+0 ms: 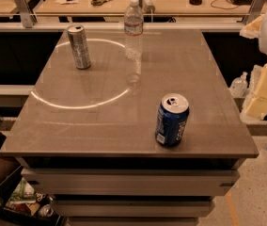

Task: Move pepsi can near water bottle

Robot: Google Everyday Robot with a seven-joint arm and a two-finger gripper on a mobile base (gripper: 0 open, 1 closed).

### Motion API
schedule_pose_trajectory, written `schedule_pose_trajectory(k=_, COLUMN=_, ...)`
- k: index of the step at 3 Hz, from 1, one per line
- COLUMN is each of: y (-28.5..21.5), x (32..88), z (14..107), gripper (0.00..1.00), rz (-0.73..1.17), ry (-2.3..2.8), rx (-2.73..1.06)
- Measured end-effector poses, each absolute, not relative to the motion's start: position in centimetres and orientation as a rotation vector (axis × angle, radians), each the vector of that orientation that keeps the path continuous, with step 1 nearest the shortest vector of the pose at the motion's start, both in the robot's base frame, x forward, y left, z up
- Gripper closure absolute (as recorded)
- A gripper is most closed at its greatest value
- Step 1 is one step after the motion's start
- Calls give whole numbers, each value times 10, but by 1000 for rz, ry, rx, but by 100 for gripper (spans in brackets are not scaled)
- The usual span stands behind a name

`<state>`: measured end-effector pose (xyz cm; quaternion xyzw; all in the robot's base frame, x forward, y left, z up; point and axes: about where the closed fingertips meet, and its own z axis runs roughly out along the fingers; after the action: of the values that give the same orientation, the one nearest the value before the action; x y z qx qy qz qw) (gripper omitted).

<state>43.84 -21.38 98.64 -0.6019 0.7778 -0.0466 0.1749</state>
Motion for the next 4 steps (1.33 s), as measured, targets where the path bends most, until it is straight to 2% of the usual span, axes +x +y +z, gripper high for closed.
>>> schedule_pose_trajectory(k=1, y=-214, x=438, z=986, gripper=0, rz=-132, ry=2204, rx=-1706)
schedule_pose_trajectory(k=2, y=-209, x=439, z=981, gripper=0, rz=-48, ry=2147, rx=-1690)
schedule_pose_trajectory(k=4, y=-180, x=437, z=953, gripper=0, rz=269, ry=1903, rx=-1611)
